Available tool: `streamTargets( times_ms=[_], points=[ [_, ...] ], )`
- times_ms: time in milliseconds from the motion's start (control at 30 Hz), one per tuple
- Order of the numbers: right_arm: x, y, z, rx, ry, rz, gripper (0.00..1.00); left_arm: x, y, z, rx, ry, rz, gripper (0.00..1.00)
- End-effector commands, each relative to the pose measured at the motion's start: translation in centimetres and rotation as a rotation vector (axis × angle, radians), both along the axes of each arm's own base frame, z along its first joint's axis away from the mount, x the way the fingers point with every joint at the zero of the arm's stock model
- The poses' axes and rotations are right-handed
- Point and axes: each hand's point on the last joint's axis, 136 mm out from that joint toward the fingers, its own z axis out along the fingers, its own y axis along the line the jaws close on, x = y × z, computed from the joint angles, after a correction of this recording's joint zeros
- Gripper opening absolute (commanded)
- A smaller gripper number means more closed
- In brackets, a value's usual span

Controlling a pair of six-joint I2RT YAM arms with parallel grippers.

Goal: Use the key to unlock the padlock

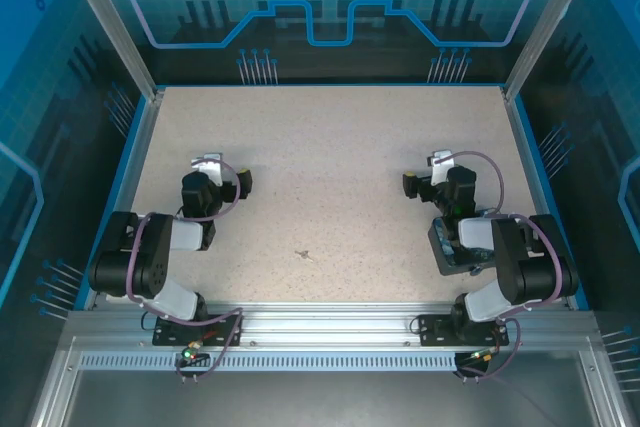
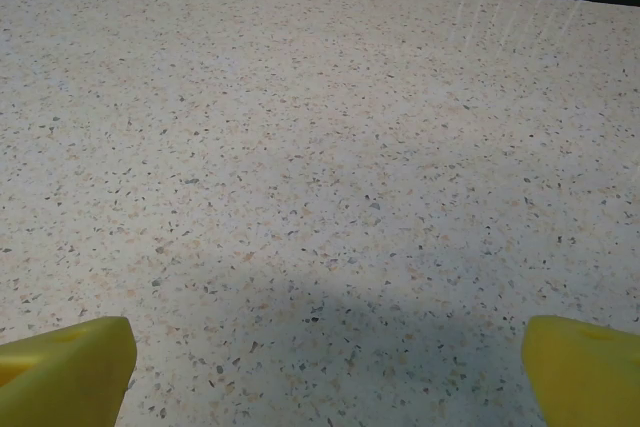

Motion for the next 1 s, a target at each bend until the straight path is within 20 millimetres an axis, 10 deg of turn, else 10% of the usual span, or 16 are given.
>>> streamTargets(
  times_ms=[0, 667, 967],
  points=[
    [0.5, -0.2, 0.9, -0.002, -0.022, 0.002, 1.00, 0.6, 0.3, 0.8, 0.011, -0.024, 0.005, 0.99],
    [0.5, -0.3, 1.0, 0.015, -0.026, 0.011, 1.00, 0.6, 0.2, 0.8, 0.010, -0.022, 0.004, 0.99],
    [-0.5, -3.3, 9.5, 0.309, 0.072, -0.276, 1.00, 0.3, 2.5, 4.0, 0.023, 0.010, 0.147, 0.99]
  ],
)
